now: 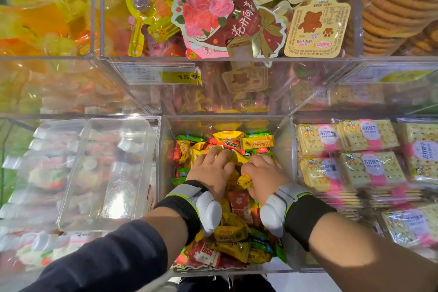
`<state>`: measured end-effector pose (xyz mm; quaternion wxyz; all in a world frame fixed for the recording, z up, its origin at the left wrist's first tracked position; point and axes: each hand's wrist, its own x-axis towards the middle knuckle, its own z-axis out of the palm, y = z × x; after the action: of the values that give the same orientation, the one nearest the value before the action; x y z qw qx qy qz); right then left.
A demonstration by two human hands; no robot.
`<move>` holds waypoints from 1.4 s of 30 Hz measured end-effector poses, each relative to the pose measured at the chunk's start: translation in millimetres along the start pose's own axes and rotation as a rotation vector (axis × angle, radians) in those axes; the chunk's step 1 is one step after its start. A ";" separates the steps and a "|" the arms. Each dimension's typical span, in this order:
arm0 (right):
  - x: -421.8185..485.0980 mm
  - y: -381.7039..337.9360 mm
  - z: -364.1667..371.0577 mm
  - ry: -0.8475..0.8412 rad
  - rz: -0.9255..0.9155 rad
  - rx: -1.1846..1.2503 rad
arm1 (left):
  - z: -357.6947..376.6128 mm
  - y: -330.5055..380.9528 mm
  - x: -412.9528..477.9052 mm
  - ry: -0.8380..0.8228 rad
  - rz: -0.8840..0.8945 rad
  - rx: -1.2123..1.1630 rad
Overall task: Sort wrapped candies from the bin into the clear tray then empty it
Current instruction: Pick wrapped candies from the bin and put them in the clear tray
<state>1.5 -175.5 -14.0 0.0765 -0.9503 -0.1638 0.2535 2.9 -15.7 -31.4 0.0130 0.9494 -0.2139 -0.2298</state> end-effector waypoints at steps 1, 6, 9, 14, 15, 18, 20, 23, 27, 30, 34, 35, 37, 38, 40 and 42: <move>-0.3 -0.6 -0.4 0.002 -0.005 -0.004 | 1.6 -0.1 -0.6 0.004 0.008 -0.007; -0.9 -2.2 0.9 0.016 -0.026 0.018 | 8.5 -1.7 -6.6 0.084 0.064 -0.040; 0.0 -4.2 3.7 0.000 -0.015 0.061 | 7.9 -1.6 -9.6 0.092 0.072 -0.066; 2.8 -7.5 7.6 -0.054 0.033 0.111 | 6.4 4.1 -13.0 0.079 0.009 -0.107; 3.7 -7.8 8.1 -0.063 0.041 0.099 | 6.9 4.9 -12.9 0.077 -0.008 -0.112; 6.0 -8.0 8.8 -0.090 0.055 0.096 | 7.2 3.6 -11.7 0.053 -0.029 -0.133; 6.2 -8.3 9.1 -0.099 0.064 0.131 | 5.0 2.6 -11.8 0.030 -0.032 -0.162; 4.8 -11.1 8.3 -0.060 0.081 0.214 | -2.7 2.5 -13.5 0.035 -0.064 -0.251; 3.4 -14.4 0.7 0.030 0.097 0.327 | -21.5 0.7 -18.9 0.063 -0.111 -0.405; 0.9 -17.7 -8.8 0.101 0.115 0.424 | -37.1 0.1 -23.6 0.117 -0.136 -0.511; -2.1 -25.1 -23.1 0.186 0.103 0.508 | -55.5 -0.9 -31.6 0.191 -0.127 -0.574; -2.5 -26.5 -24.5 0.210 0.097 0.517 | -57.8 -0.2 -32.4 0.193 -0.125 -0.583; -3.1 -31.3 -30.4 0.256 0.084 0.517 | -62.8 0.1 -35.5 0.212 -0.129 -0.601; -4.0 -34.6 -34.3 0.273 0.079 0.513 | -65.4 -0.4 -37.6 0.237 -0.136 -0.604; -7.5 -40.7 -40.9 0.303 0.067 0.515 | -69.6 -1.7 -41.8 0.297 -0.151 -0.587; -11.4 -49.5 -49.6 0.340 0.025 0.527 | -74.8 -5.6 -49.1 0.359 -0.169 -0.598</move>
<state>3.8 -136.3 45.1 0.3435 -0.9284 -0.0654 0.1255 -1.1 4.1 56.0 0.3086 0.9431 -0.0522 -0.1120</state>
